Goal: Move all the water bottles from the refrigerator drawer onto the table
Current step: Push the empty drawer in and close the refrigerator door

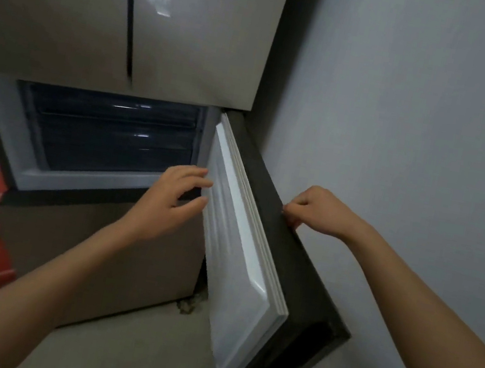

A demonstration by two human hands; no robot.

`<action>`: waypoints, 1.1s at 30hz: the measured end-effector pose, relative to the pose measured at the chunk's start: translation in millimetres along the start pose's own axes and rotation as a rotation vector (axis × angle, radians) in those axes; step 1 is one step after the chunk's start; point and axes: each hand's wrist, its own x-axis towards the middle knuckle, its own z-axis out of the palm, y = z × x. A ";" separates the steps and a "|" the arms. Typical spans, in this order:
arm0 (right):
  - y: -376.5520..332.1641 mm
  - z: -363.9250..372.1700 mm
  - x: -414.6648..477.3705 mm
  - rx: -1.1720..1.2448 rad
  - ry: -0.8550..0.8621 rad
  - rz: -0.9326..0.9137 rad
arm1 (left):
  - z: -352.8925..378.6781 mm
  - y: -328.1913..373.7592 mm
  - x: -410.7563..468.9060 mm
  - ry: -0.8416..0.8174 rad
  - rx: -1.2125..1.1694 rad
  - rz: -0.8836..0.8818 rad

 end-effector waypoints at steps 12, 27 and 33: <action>-83.0 102.7 62.6 -0.046 0.064 -0.637 | -95.9 -10.7 -36.4 -0.440 0.327 -0.193; -197.1 167.2 162.1 -0.271 0.023 -0.706 | -126.2 -124.2 -56.4 -0.165 1.054 -0.373; -236.2 184.2 201.0 -0.277 -0.032 -0.624 | -137.0 -188.8 -35.6 -0.002 1.072 -0.457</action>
